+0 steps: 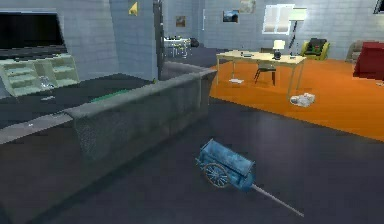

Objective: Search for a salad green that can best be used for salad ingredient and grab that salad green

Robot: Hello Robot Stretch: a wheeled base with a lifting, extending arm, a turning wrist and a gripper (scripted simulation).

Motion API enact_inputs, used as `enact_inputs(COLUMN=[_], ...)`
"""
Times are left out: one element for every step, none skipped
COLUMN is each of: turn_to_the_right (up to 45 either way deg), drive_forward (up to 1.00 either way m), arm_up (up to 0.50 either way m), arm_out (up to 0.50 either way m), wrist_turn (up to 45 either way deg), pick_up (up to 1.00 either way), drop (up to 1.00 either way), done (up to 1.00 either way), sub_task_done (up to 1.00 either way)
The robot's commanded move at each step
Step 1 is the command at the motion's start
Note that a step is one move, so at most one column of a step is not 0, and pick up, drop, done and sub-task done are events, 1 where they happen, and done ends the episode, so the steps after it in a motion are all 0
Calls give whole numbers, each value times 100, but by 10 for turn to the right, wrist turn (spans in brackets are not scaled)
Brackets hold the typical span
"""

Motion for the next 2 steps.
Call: enact_inputs(turn_to_the_right=[0,-90], drive_forward=[30,0], arm_up=[0,0], arm_out=[0,0], wrist_turn=[0,0], pick_up=[0,0], drop=[0,0], done=[0,0], sub_task_done=[0,0])
